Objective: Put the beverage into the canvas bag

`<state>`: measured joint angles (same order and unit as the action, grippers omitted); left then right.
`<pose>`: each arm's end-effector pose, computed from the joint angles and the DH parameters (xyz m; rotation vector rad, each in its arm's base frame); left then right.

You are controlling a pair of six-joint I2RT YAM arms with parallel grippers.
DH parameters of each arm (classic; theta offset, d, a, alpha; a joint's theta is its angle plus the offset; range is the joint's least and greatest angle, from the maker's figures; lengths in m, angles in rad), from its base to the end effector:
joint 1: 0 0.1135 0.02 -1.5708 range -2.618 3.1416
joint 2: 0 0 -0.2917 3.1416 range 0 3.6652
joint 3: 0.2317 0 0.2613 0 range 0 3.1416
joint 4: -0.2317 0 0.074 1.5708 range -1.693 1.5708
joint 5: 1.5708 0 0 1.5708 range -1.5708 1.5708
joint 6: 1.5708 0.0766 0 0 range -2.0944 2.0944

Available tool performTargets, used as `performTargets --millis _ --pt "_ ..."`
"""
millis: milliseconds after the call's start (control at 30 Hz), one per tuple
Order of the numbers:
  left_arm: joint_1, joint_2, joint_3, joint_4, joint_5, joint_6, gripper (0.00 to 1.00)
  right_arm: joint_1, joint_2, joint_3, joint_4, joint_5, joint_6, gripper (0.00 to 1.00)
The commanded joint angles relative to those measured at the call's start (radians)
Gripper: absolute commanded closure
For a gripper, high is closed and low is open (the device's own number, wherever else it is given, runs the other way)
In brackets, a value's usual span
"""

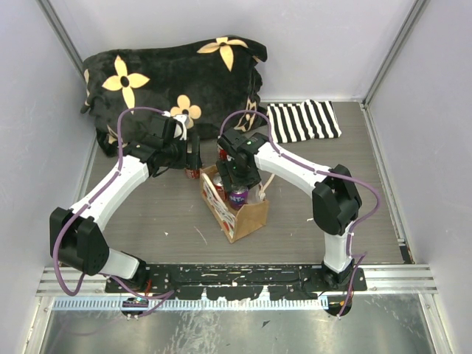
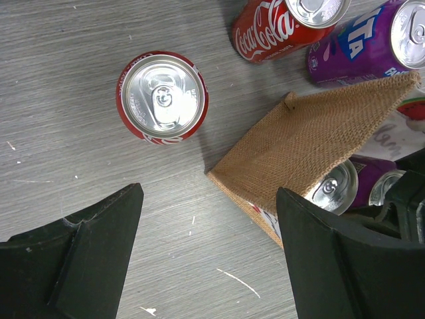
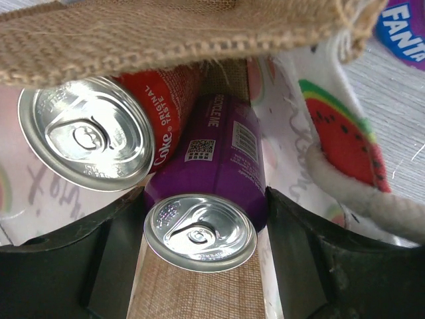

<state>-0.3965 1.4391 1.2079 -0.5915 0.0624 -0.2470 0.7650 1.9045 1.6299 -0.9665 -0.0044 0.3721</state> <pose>0.3167 -0.1378 0.2925 0.2107 2.4159 -0.3728 0.3066 0.2948 0.2354 -0.5582 2.7995 0.2610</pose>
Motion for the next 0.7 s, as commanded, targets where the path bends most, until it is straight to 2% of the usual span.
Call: performTargets --millis 0,100,133,200,433,500,667 --pt "-0.002 -0.026 -0.005 0.016 0.010 -0.001 0.12 0.005 -0.021 -0.016 0.085 0.063 -0.006 0.99" --pt "-0.002 -0.029 -0.006 0.015 0.009 0.000 0.12 0.007 -0.018 -0.034 0.088 0.068 -0.006 0.98" --pt "-0.002 -0.028 -0.006 0.016 0.008 0.001 0.12 0.007 -0.020 -0.037 0.089 0.069 -0.004 0.93" --pt "-0.002 -0.027 -0.006 0.016 0.008 0.002 0.12 0.008 -0.027 -0.039 0.090 0.077 0.000 0.74" --pt "-0.002 -0.023 -0.004 0.016 0.012 0.006 0.12 0.009 -0.031 -0.026 0.084 0.092 -0.008 0.27" --pt "-0.002 -0.022 -0.003 0.016 0.013 0.007 0.12 0.011 -0.032 -0.017 0.080 0.091 -0.009 0.23" --pt "-0.002 -0.023 -0.004 0.018 0.025 0.017 0.12 0.015 -0.039 0.016 0.069 0.104 -0.008 0.22"
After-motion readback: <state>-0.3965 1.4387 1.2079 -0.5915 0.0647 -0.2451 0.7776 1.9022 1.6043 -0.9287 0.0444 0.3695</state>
